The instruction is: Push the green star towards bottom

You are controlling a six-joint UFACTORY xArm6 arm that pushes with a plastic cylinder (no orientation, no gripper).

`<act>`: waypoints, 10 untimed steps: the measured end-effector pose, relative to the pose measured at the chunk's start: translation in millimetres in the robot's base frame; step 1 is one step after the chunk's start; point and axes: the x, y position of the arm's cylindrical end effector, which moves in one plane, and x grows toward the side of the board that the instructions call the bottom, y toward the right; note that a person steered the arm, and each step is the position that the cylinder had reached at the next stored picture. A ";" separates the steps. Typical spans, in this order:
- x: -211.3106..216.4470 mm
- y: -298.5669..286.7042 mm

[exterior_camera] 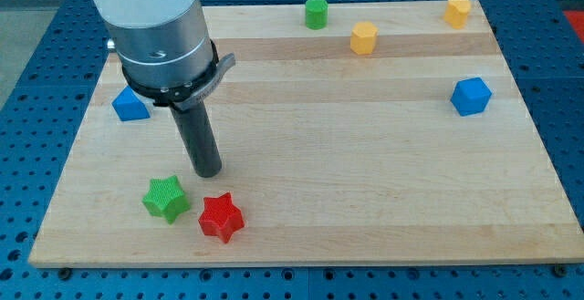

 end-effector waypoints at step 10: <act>47.2 -57.3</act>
